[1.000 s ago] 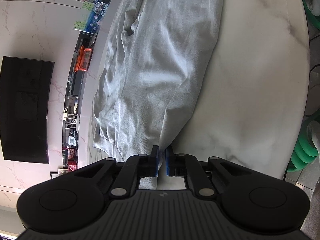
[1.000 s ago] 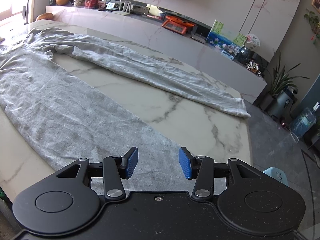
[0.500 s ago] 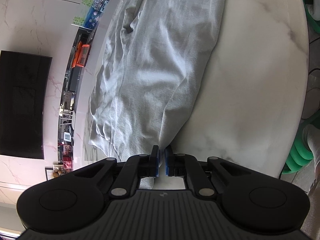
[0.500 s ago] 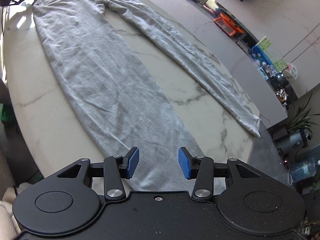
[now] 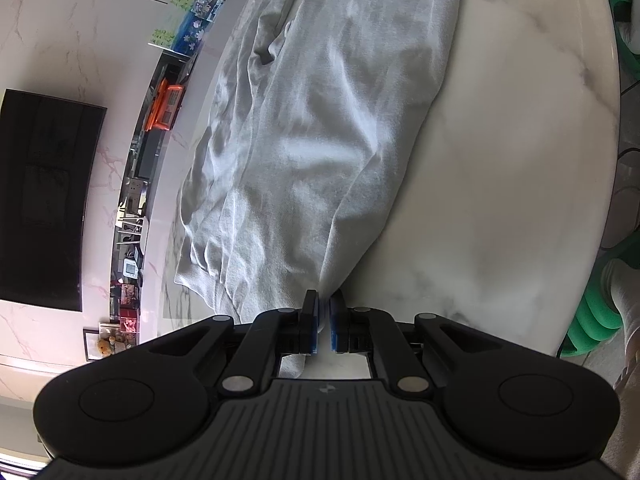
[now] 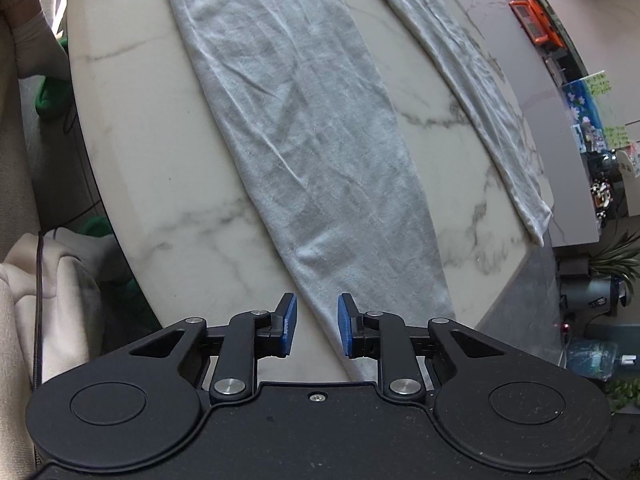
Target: Fold clothes
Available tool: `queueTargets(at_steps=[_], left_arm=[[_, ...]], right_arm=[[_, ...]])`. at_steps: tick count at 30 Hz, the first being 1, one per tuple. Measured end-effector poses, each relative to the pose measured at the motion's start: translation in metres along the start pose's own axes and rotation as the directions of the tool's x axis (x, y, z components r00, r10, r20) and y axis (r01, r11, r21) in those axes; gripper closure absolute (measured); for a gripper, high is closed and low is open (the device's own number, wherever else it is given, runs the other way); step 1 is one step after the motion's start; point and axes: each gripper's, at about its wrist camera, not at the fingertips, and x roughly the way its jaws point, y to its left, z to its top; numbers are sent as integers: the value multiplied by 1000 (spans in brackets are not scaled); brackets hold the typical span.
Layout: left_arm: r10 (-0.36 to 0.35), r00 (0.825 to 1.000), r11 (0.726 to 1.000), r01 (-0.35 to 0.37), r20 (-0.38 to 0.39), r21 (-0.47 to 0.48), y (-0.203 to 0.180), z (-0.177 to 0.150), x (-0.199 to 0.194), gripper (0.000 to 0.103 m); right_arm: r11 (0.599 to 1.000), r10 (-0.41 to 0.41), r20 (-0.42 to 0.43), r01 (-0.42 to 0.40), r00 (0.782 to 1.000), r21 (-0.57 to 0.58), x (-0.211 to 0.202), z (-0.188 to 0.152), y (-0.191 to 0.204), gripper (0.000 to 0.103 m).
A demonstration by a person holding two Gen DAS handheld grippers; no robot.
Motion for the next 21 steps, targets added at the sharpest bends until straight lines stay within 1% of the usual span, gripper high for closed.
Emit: queueTargets(at_steps=[2,3,10,16,19,21], left_arm=[[-1,1000,1000,1,0,-4,0,0,0,98],[-1,1000,1000,1,-1,-5,0,0,0,98],[1,1000,1000,-1,-7,-13,0,2,1,98],[3,1000,1000,-3,-9,-15,-2,2,-1,99],[3,1000,1000,-3,-8,-16,-1,1,1,99],[1,1000,1000,-2,-7,-19,-2,0,-1,99]], right_arm=[[1000,-2,-23,2,1000,-20,4,-1,-2,83],[1000,-4,-30,3,1000,-28,9,0,6,83],[998,-24,-55,20,998,-67,19,1,8,83],[996,-47,-59,42,997,-73,26,3,10,89],[997,-59,-59,56,996,-52,28,3,10,95],[997,-66,-62,64,996,-39,29,4,11,100]])
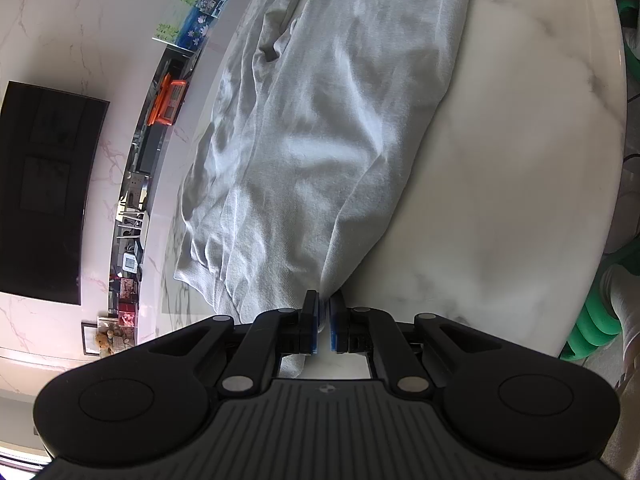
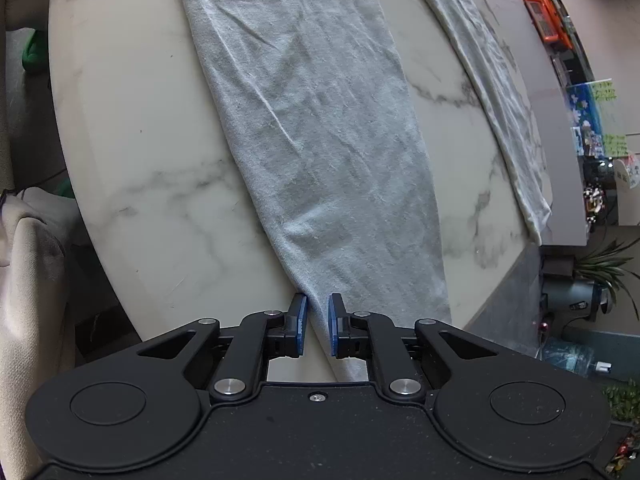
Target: Fold clothes
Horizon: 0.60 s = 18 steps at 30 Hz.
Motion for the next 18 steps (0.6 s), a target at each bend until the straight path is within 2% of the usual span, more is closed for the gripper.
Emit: queueTargets(at_steps=[5,12,18], left_arm=[[8,1000,1000,-8,4,-9,1,-1,-3,102],[27,999,994,-24,22,-110,15,0,-11,102],[49,999,991,-47,8,-126,24,7,-14,102]], right_arm=[[999,-26,9,26,1000,33,-1,-1,-1,103],[993,-97,25,94,995,77,-13,-1,-10,103],[976,-171,43,163,984,147,-25,3,-26,103]])
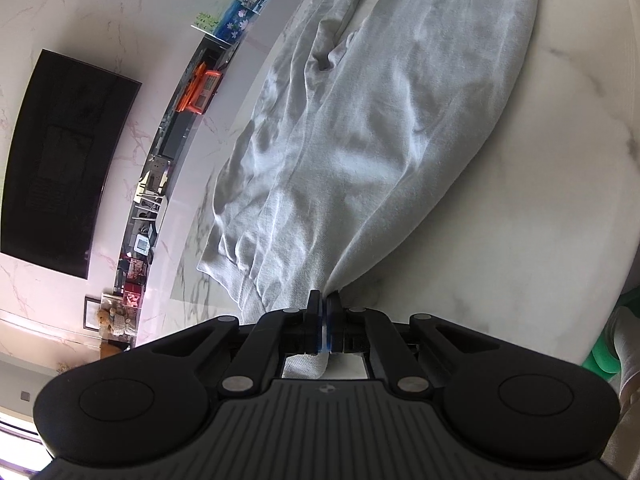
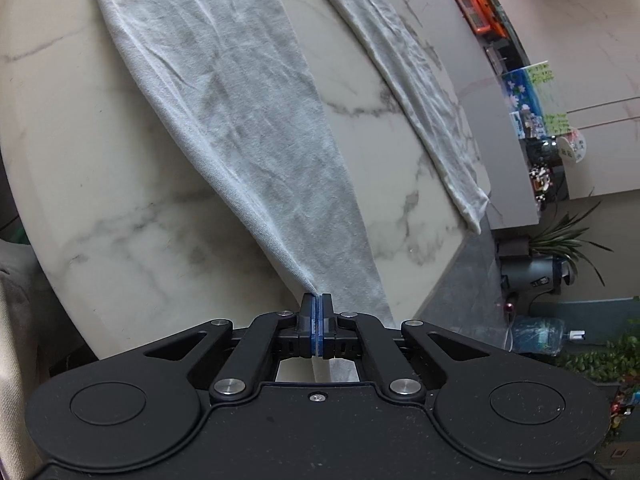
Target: Fold clothes
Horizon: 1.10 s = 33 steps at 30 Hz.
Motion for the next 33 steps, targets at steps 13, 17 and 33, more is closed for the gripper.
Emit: queueTargets(at_steps=[13,17,33], left_arm=[[88,996,992,-88,-12,-93,57,33,0,102],[115,993,988,-117,-27,-105,75,45,9,102],[139,976,971,-167,-166,-172,155,99,109,102]], right_arm=[[975,-178,42,170,983,145,-14,21,-43,103],[957,-232,53,219,971,189,-16,35,-65,103],[924,-281,25,264,959,275,55,127,-163,103]])
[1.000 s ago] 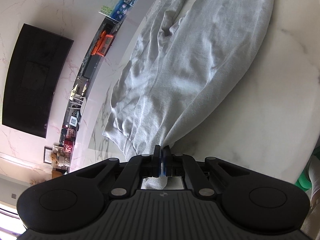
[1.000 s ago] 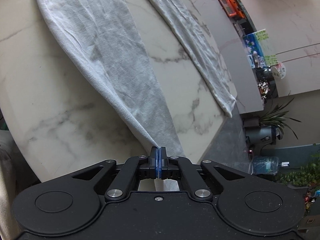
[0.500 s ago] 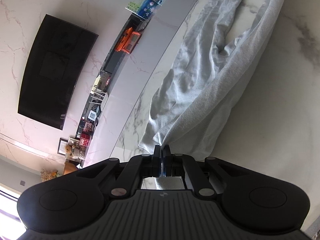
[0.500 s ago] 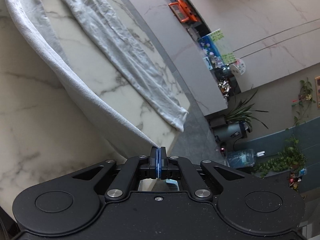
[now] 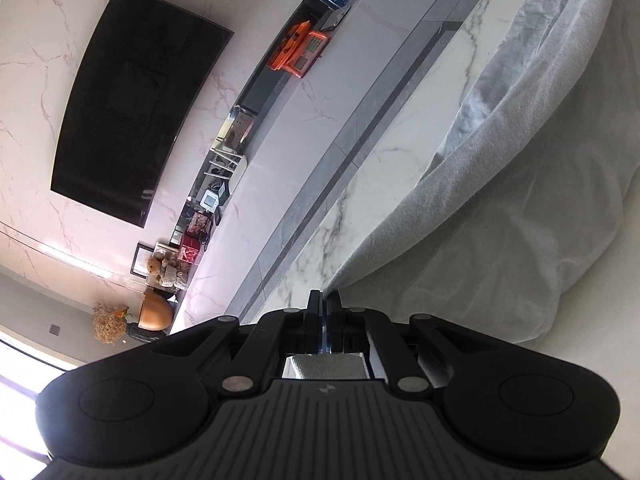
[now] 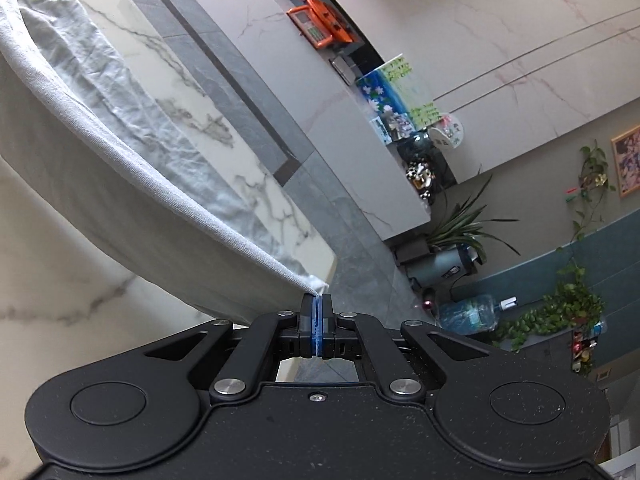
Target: Fold clothes
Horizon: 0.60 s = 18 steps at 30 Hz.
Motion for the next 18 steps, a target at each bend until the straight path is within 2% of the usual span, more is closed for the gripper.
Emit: queueTargets(at_steps=[5,9,13,18], left_arm=[[-60,996,997,62,-59,40,0,5,40,102],[-91,992,994,95,-85,48,-2,9,65,102],[-161,979,987,161,-124,-10,-1,12,100,102],[-223,966,975,219,-132,-48,-4,5,123,102]], right_arm=[[1000,14,-23,-15,1000,-25,39,38,-6,103],[997,33,-76,-38,997,-69,82,63,3,103],[994,47,-135,-59,990,-87,123,78,17,103],[986,81,-222,-110,972,-125,164,81,39,103]])
